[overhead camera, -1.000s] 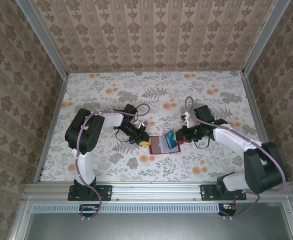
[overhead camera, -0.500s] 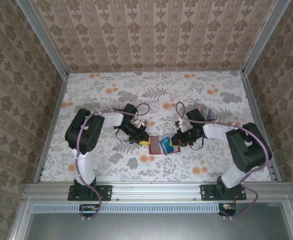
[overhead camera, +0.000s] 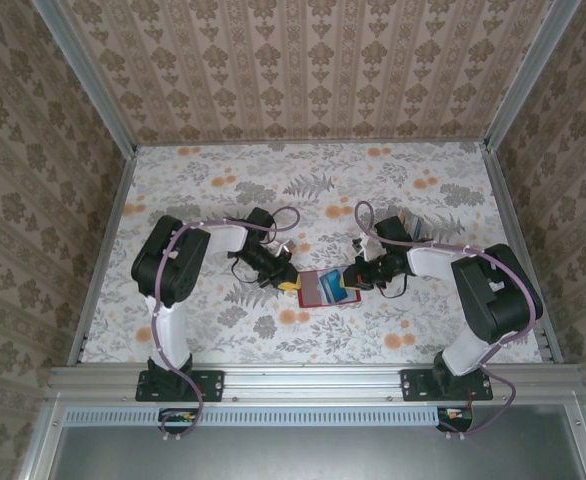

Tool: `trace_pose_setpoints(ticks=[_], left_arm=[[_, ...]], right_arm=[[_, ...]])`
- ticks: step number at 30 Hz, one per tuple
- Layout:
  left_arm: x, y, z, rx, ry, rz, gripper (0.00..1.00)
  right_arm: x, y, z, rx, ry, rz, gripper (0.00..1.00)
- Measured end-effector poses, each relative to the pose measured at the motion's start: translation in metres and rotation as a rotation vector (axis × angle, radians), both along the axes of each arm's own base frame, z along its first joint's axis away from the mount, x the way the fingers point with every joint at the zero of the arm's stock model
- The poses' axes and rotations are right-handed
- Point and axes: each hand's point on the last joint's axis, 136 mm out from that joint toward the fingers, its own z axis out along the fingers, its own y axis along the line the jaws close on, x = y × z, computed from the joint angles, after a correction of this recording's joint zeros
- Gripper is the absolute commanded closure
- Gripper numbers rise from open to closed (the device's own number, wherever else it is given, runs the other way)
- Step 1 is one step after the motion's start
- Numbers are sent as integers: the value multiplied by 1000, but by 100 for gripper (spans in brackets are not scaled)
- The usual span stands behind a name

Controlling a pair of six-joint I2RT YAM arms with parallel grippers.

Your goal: Put the credit cards into the card holder

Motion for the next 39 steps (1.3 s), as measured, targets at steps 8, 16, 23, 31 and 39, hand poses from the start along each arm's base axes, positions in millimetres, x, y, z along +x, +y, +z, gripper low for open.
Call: trace_pose_setpoints(ticks=[8, 16, 23, 31, 39], left_arm=[[1, -2, 0, -3, 10, -4, 100], [1, -2, 0, -7, 10, -4, 100], [1, -3, 0, -12, 17, -4, 100], [1, -3, 0, -11, 18, -3, 100], [1, -2, 0, -11, 18, -2, 100]], right_arm=[[2, -4, 4, -13, -40, -27, 100], [2, -3, 1, -12, -35, -28, 100], [5, 4, -1, 15, -28, -30, 100], [11, 8, -2, 41, -46, -42, 100], [8, 12, -10, 46, -31, -58, 100]])
